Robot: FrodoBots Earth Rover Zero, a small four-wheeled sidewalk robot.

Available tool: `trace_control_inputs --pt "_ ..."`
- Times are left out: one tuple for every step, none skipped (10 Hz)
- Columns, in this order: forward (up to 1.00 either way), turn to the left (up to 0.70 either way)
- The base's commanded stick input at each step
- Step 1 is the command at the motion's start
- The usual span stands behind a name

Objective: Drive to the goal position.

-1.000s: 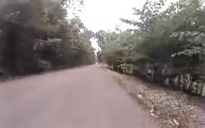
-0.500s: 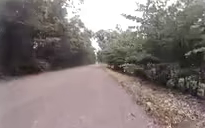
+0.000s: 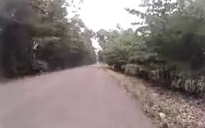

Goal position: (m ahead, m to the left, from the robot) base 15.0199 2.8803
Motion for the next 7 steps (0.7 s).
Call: trace_control_inputs --pt "0.70 0.00" --pt "0.70 0.00" --pt "0.70 0.00" --pt "0.70 0.00" --pt "0.70 0.00" --pt "0.70 0.00" --pt "0.70 0.00"
